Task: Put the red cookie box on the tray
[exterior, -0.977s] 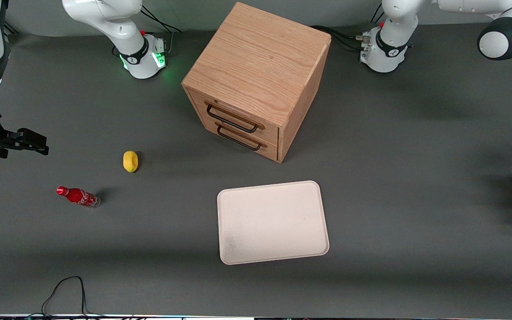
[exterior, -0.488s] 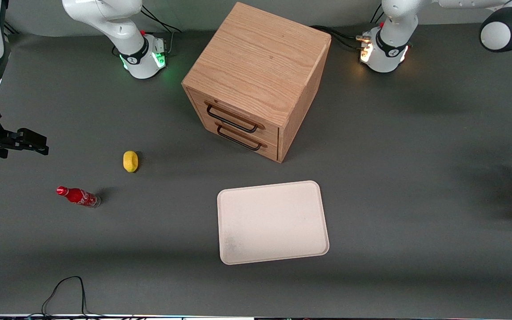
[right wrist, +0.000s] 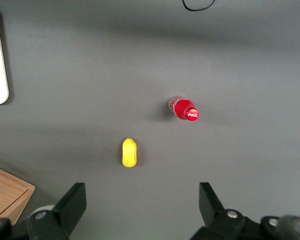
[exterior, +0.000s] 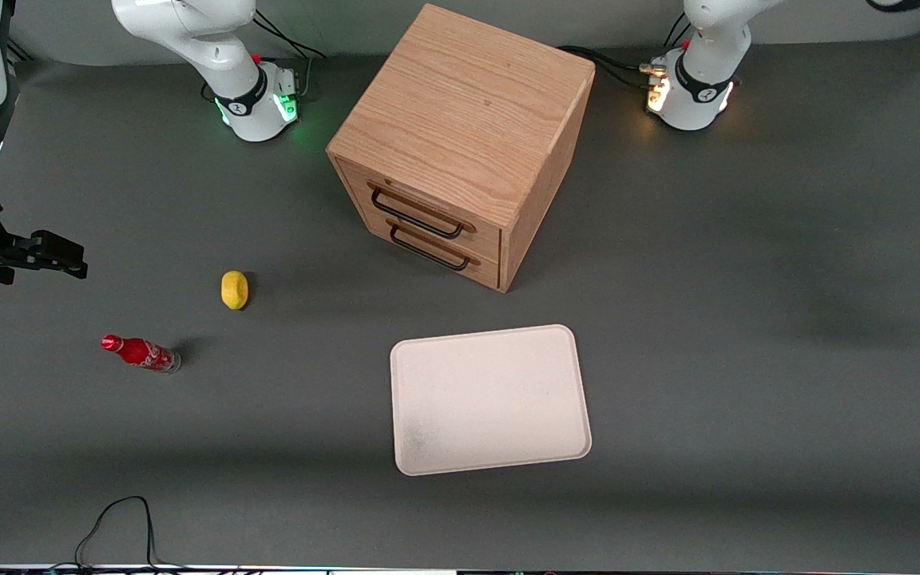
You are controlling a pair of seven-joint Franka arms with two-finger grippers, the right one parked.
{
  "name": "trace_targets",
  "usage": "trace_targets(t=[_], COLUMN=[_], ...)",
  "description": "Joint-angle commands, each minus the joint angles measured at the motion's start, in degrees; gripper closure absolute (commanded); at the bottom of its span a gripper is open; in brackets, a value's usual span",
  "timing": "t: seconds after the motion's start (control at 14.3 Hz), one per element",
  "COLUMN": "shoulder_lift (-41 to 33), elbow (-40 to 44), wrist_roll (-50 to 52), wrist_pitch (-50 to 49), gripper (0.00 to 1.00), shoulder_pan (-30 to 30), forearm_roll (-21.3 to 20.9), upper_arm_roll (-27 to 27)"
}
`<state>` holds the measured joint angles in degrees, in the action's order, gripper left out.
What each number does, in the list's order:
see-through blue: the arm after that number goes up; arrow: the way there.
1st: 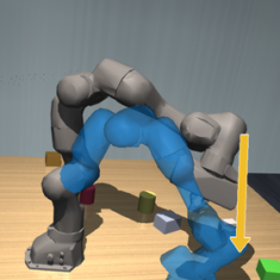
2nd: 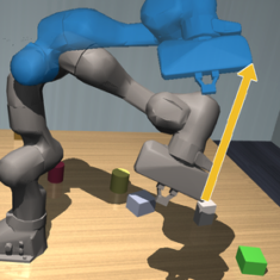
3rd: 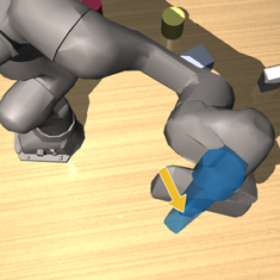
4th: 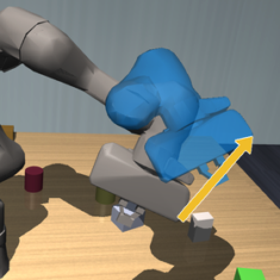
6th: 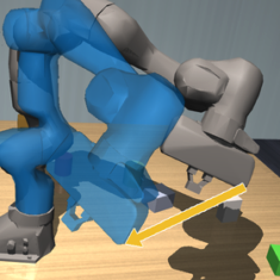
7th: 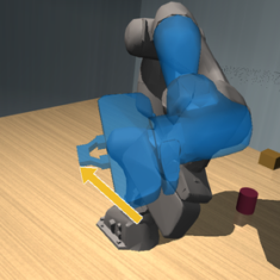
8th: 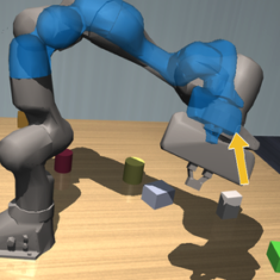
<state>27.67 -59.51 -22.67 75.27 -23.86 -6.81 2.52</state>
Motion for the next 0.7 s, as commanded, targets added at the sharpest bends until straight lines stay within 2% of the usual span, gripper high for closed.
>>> trace_targets(t=[0.0, 0.28, 0.49, 0.63], shoulder_lift=[-6.82, -8.85, -9.03, -8.95], elbow=[-8.51, -9.93, -10.10, -10.10], wrist_roll=[1.66, 5.68, 15.60, 25.43], wrist_pitch=[0.59, -1.52, -4.07, -4.16], gripper=[1.00, 1.00, 1.00, 1.00], shoulder_pan=[0.65, 4.06, 12.40, 19.43], forearm_roll=[-0.49, -0.05, 1.87, 4.85], upper_arm_roll=[0.20, 0.12, 0.03, 0.03])
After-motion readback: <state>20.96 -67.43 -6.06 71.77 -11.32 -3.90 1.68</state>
